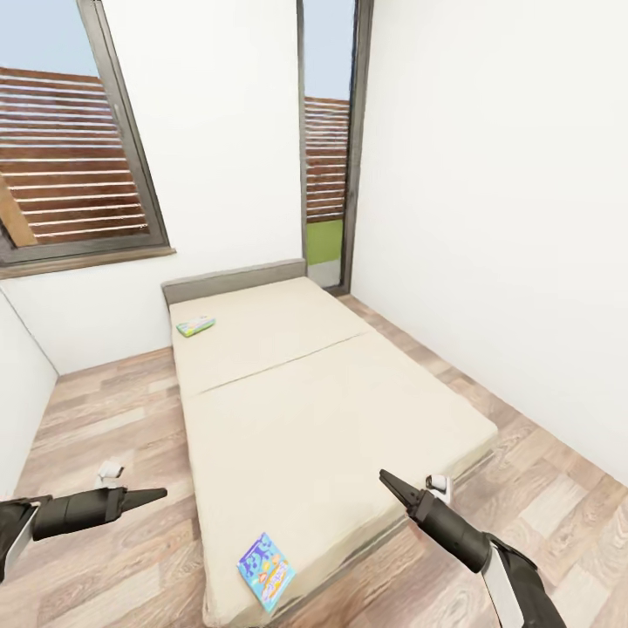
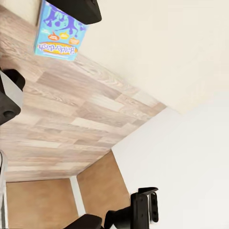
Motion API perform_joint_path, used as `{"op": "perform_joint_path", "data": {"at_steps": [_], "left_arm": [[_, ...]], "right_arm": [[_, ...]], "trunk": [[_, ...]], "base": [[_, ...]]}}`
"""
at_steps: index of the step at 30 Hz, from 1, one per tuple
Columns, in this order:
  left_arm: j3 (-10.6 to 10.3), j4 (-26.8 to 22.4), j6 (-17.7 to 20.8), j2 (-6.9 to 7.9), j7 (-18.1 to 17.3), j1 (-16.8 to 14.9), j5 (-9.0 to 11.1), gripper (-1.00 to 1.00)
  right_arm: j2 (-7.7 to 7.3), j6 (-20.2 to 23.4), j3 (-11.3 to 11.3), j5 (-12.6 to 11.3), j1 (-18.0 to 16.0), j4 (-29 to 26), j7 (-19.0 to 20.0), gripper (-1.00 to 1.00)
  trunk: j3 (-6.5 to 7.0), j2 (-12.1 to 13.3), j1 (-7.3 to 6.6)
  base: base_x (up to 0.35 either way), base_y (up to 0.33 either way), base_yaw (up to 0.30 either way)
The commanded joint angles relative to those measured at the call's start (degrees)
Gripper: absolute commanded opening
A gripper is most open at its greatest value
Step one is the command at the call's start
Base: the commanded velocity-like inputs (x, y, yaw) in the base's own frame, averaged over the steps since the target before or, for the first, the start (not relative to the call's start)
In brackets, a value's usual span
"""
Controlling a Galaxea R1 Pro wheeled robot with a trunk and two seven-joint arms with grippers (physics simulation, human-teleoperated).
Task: Put all the toys in the child's room - the three board games (two on the bed and one on the table), the two jigsaw puzzles on the table, and the tennis ball on the table - inside the toy box on the table in the child's room.
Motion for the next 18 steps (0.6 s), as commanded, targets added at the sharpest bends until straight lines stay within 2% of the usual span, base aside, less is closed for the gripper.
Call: {"op": "perform_joint_path", "data": {"at_steps": [1,18], "left_arm": [[0.0,0.0,0.6,0.01,-0.2,0.0,-0.1,1.0],[0.0,0.0,0.6,0.04,-0.2,-0.1,-0.1,1.0]], "right_arm": [[0.04,0.5,-0.1,-0.1,0.0,0.0,0.1,1.0],[0.04,0.5,-0.2,-0.1,0.0,0.0,0.1,1.0]], "trunk": [[-0.06,0.0,0.0],[-0.06,0.0,0.0]], "base": [[0.0,-0.103,0.288],[0.0,-0.019,0.288]]}}
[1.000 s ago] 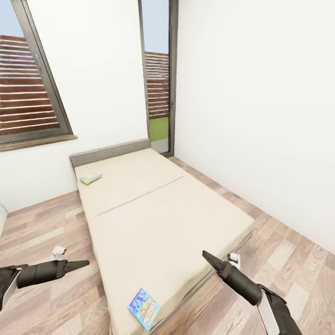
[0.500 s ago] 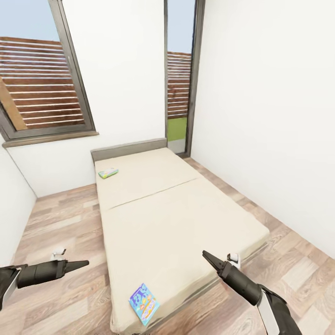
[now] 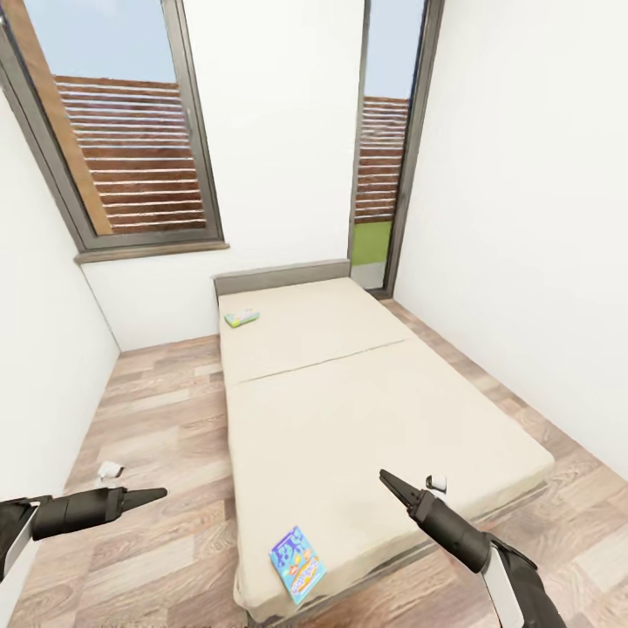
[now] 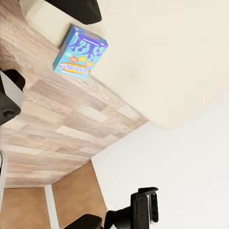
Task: Put all the toys in the child's room - the three board games (two on the bed and one on the table), the two jigsaw puzzles on the table, and the tennis ball on the table - inside the toy box on the table in the child's room.
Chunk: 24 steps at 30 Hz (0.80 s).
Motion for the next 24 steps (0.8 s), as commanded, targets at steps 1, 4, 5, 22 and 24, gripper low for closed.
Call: {"op": "perform_joint_path", "data": {"at_steps": [1,4,5,22,24], "left_arm": [[0.0,0.0,0.6,0.0,-0.2,0.0,0.0,1.0],[0.0,0.0,0.6,0.0,-0.2,0.0,0.0,1.0],[0.0,0.0,0.6,0.0,-0.2,0.0,0.0,1.0],[0.0,0.0,0.6,-0.08,-0.2,0.0,0.0,1.0],[0.0,0.0,0.6,-0.09,-0.2,0.0,-0.1,1.0]], "right_arm": [[0.05,0.5,-0.1,-0.1,0.0,0.0,0.1,1.0],[0.05,0.5,-0.1,-0.1,0.0,0.0,0.1,1.0],[0.05,0.5,-0.1,-0.1,0.0,0.0,0.1,1.0],[0.05,0.5,-0.2,-0.1,0.0,0.0,0.1,1.0],[0.05,0.5,-0.2,-0.1,0.0,0.0,0.1,1.0]], "trunk": [[-0.06,0.0,0.0],[-0.06,0.0,0.0],[-0.06,0.0,0.0],[-0.06,0.0,0.0],[-0.06,0.0,0.0]], "base": [[0.0,0.0,0.288],[0.0,0.0,0.288],[0.0,0.0,0.288],[0.0,-0.095,0.288],[0.0,-0.132,0.288]]}}
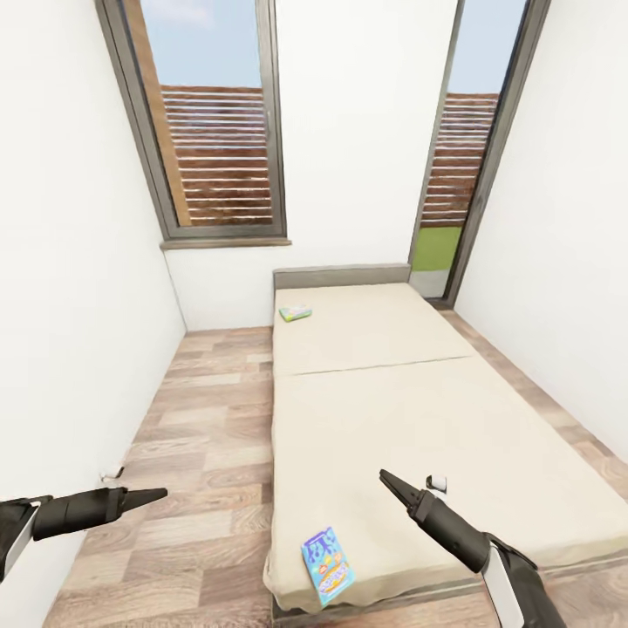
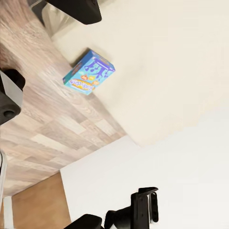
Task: Put all the toys in the child's room - the three board games (two on the bed and one on the table), the two jigsaw puzzles on the table, and the tennis ball on the table - inside the toy box on the table in the child's room.
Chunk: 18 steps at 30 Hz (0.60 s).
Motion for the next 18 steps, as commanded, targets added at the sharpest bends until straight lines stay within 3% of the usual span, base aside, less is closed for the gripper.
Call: {"op": "perform_joint_path", "data": {"at_steps": [1,11,18], "left_arm": [[0.0,0.0,0.6,-0.01,-0.2,-0.1,-0.1,1.0],[0.0,0.0,0.6,-0.01,-0.2,-0.1,-0.1,1.0],[0.0,0.0,0.8,-0.01,-0.2,-0.1,-0.1,1.0]], "right_arm": [[0.04,0.5,-0.1,-0.1,0.0,0.0,0.1,1.0],[-0.04,0.5,-0.2,-0.1,0.0,0.0,0.2,1.0],[-0.04,0.5,-0.2,-0.1,0.0,0.1,0.2,1.0]], "trunk": [[-0.06,0.0,0.0],[-0.06,0.0,0.0],[-0.06,0.0,0.0]], "base": [[0.0,-0.083,0.288],[0.0,-0.02,0.279],[0.0,0.064,0.072]]}}
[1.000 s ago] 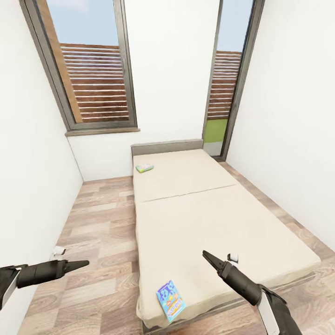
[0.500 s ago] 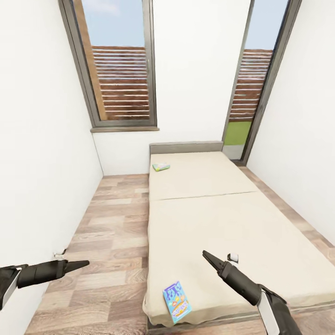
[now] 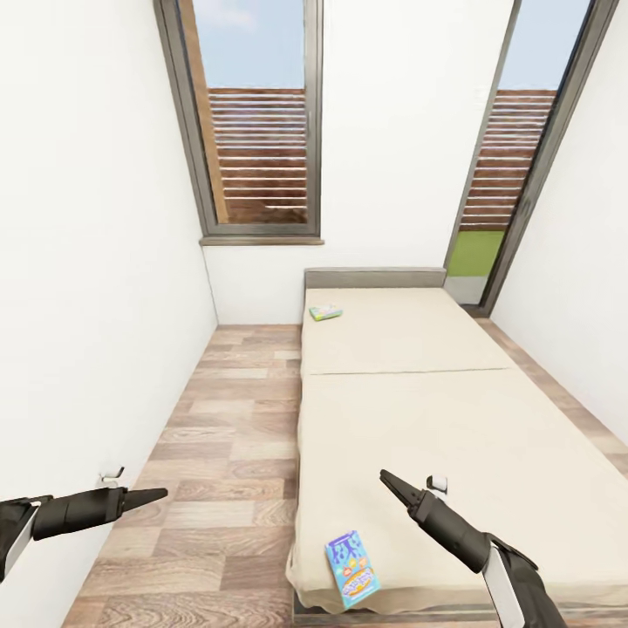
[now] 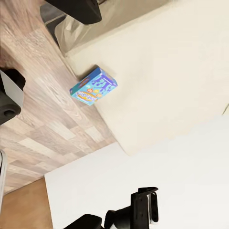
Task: Put all the toys in the child's room - the three board games (two on the bed and one on the table), the two jigsaw puzzles on the table, and the tennis ball on the table - inside the toy box on the table in the child's room.
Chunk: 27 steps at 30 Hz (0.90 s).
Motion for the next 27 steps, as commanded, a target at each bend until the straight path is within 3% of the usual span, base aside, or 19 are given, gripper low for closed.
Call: {"op": "perform_joint_path", "data": {"at_steps": [1,27], "left_arm": [[0.0,0.0,0.6,0.0,-0.2,0.0,0.0,1.0],[0.0,0.0,0.6,0.0,-0.2,0.0,0.0,1.0]], "right_arm": [[0.05,0.5,-0.2,0.0,0.0,0.0,0.2,1.0],[0.05,0.5,-0.4,-0.1,0.0,0.1,0.2,1.0]], "trunk": [[-0.06,0.0,0.0],[0.24,0.0,0.0]], "base": [[0.0,0.066,0.015],[0.0,0.012,-0.012]]}}
